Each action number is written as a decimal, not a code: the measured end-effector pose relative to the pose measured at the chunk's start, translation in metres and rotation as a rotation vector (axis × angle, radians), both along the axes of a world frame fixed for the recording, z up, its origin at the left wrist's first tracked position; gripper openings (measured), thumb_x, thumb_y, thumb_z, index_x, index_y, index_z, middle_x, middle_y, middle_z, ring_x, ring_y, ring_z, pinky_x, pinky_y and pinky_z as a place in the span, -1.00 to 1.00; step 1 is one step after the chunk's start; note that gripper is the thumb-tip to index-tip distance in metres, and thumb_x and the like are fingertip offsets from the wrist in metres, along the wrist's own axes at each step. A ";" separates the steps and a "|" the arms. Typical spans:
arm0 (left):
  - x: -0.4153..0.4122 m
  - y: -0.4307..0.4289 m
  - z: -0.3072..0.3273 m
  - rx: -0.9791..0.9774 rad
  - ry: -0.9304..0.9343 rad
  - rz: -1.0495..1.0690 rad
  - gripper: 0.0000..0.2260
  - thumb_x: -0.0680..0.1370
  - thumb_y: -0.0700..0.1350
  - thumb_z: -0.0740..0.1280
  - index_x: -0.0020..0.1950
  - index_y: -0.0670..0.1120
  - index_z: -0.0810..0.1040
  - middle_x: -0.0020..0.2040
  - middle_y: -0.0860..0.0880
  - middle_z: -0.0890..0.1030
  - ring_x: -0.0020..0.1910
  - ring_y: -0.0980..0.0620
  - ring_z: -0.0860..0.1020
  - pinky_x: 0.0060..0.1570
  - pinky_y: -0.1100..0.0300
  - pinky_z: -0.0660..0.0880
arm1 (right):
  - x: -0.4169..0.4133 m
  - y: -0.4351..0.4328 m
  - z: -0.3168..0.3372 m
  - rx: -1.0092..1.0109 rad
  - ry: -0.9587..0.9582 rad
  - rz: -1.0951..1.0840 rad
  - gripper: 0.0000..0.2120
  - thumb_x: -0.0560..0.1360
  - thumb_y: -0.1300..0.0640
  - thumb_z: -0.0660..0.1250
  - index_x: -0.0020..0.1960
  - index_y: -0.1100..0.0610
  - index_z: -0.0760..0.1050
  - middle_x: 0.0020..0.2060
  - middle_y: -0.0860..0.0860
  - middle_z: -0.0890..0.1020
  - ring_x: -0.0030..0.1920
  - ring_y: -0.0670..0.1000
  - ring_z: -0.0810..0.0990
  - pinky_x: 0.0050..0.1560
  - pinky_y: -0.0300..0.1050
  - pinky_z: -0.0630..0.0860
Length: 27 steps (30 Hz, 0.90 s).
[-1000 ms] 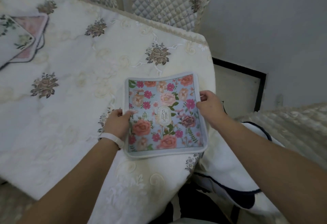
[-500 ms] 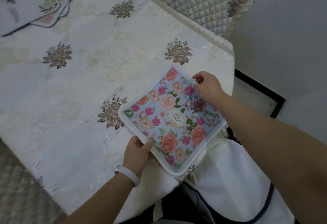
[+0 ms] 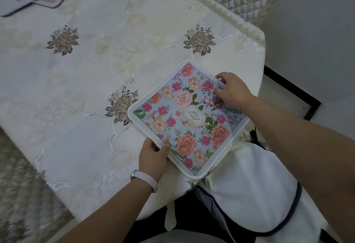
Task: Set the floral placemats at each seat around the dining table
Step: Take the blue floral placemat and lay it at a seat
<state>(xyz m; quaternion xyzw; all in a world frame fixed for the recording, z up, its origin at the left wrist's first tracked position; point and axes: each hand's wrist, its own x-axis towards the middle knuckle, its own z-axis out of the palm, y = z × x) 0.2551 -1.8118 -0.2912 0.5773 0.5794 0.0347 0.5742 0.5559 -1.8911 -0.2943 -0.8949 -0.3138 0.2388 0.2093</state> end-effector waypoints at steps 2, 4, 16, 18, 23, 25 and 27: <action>0.001 0.002 -0.001 0.016 0.015 -0.034 -0.88 0.50 -0.07 0.42 -0.02 -0.01 0.52 -0.12 -0.02 0.66 -0.14 -0.02 0.63 -0.08 -0.11 0.62 | 0.000 -0.001 0.000 -0.001 0.001 0.003 -0.55 0.53 0.10 0.34 0.38 0.18 0.42 0.24 0.16 0.51 0.18 0.16 0.51 0.08 -0.11 0.37; -0.001 0.003 0.000 0.049 0.045 -0.076 -0.86 0.49 -0.06 0.42 -0.04 0.02 0.49 -0.12 -0.01 0.64 -0.15 -0.02 0.63 -0.09 -0.10 0.62 | 0.000 -0.002 -0.001 0.001 0.004 0.013 -0.56 0.53 0.10 0.33 0.38 0.18 0.42 0.23 0.17 0.50 0.18 0.17 0.51 0.10 -0.06 0.40; -0.030 -0.013 0.004 0.545 0.275 -0.489 -0.27 0.33 0.02 0.50 0.43 -0.06 0.29 0.35 -0.14 0.36 0.33 -0.14 0.34 0.28 -0.04 0.39 | -0.013 -0.039 0.011 -0.135 -0.061 0.141 -0.45 0.50 0.03 0.36 0.43 0.16 0.36 0.32 0.19 0.42 0.31 0.21 0.41 0.31 0.08 0.40; -0.036 -0.027 -0.001 0.620 0.273 -0.685 -0.22 0.28 0.12 0.49 0.42 0.01 0.28 0.43 -0.15 0.31 0.39 -0.19 0.33 0.27 -0.12 0.42 | -0.015 -0.055 0.014 -0.177 -0.071 0.180 -0.45 0.48 0.03 0.36 0.42 0.16 0.37 0.33 0.17 0.42 0.32 0.20 0.40 0.30 0.04 0.38; -0.034 -0.056 -0.013 0.674 0.363 -0.953 -0.08 0.24 0.41 0.25 0.53 0.10 0.10 0.59 -0.11 -0.08 0.52 -0.30 0.00 0.38 -0.24 0.17 | -0.022 -0.094 0.018 -0.270 -0.068 0.280 -0.31 0.42 -0.06 0.41 0.48 0.11 0.30 0.46 0.14 0.28 0.45 0.17 0.28 0.39 -0.01 0.31; -0.032 -0.060 -0.018 0.703 0.382 -0.938 -0.04 0.20 0.45 0.21 0.52 0.09 0.08 0.59 -0.16 -0.06 0.51 -0.34 0.01 0.36 -0.28 0.17 | -0.024 -0.106 0.018 -0.325 -0.039 0.303 -0.20 0.39 -0.13 0.41 0.54 0.04 0.21 0.54 0.13 0.15 0.52 0.16 0.18 0.47 0.02 0.26; -0.030 -0.063 -0.022 0.714 0.385 -0.927 -0.02 0.17 0.46 0.23 0.52 0.09 0.11 0.58 -0.17 -0.04 0.50 -0.36 0.05 0.35 -0.31 0.18 | -0.026 -0.117 0.017 -0.358 -0.031 0.314 -0.13 0.39 -0.17 0.43 0.57 -0.02 0.11 0.57 0.11 0.06 0.55 0.15 0.11 0.50 0.06 0.22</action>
